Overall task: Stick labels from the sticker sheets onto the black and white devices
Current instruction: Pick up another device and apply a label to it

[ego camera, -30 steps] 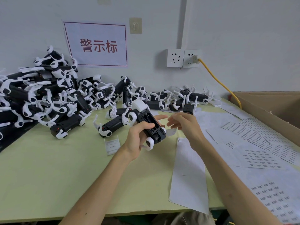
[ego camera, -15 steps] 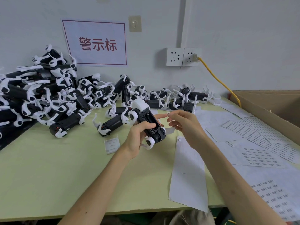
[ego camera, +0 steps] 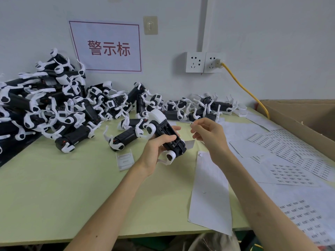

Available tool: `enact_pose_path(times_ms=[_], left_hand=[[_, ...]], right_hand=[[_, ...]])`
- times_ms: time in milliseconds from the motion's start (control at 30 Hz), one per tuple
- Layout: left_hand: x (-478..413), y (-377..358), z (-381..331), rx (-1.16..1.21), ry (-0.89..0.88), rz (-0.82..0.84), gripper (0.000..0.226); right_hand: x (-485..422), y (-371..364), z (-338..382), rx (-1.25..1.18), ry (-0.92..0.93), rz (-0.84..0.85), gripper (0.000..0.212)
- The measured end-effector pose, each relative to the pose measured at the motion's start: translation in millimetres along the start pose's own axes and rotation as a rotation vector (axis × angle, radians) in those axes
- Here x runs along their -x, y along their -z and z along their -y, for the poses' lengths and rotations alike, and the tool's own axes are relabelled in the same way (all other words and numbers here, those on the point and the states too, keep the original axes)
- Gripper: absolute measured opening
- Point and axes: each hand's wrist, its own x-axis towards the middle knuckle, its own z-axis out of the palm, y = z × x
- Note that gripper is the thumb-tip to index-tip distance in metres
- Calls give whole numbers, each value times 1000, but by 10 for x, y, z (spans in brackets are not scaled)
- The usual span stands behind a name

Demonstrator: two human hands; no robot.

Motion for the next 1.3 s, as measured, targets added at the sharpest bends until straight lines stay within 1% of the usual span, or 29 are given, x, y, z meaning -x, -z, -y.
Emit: enact_pose_path(times_ms=[33,100,133,167,233,300,400,533,633,700,833,933,967,1000,1033,1100,1133,1200,1267,1300], left_hand=[[7,-6,-13,-9,10,-28,53],[4,-8,-16,12,11,-72,44],[-3,-15,-20,41,10,-92,42],[-5,-27,-30,63,13,-113,48],[-6,-45,-49,96,21,-125,71],[-28,-41,-40,88,25,-115,80],[-42,-59,-48,47,22,-131,84],[-32,-108,-52,19,14,-163,70],[-28,-83,-61,-2,16,-123,76],[-20,-72,-75,-4,7,-62,74],[-14,-71,-51,-28,-8,25,53],[22,-81,-51,-181,15,80,30],[33,-82,-56,-223,24,103,29],[39,-81,-54,-241,31,115,33],[35,-73,-50,-240,33,115,42],[15,-60,-44,-231,26,105,61],[9,-54,-40,-239,18,113,63],[-2,-46,-25,-255,3,158,51],[-4,-54,2,-311,-16,178,34],[-4,-59,24,-338,-24,176,33]], right_hand=[[4,3,10,-12,11,-4,13],[26,-3,30,-32,29,42,5],[44,-18,43,-34,39,84,7],[69,-37,55,-25,50,129,20],[120,-82,74,18,85,215,47],[156,-120,73,81,128,284,64],[182,-136,76,137,141,328,79],[178,-126,71,120,147,354,85],[166,-134,41,107,152,338,82],[159,-138,31,81,151,293,78],[125,-133,34,-14,146,192,65],[73,-98,24,-90,128,110,55],[59,-88,25,-118,113,96,54],[44,-82,25,-145,94,86,54],[33,-76,25,-169,75,75,56],[22,-60,24,-225,31,47,68],[12,-56,22,-274,8,36,73],[-10,-39,27,-403,-23,24,75],[-25,-17,52,-522,-38,18,62],[-37,-4,59,-563,-42,18,54]])
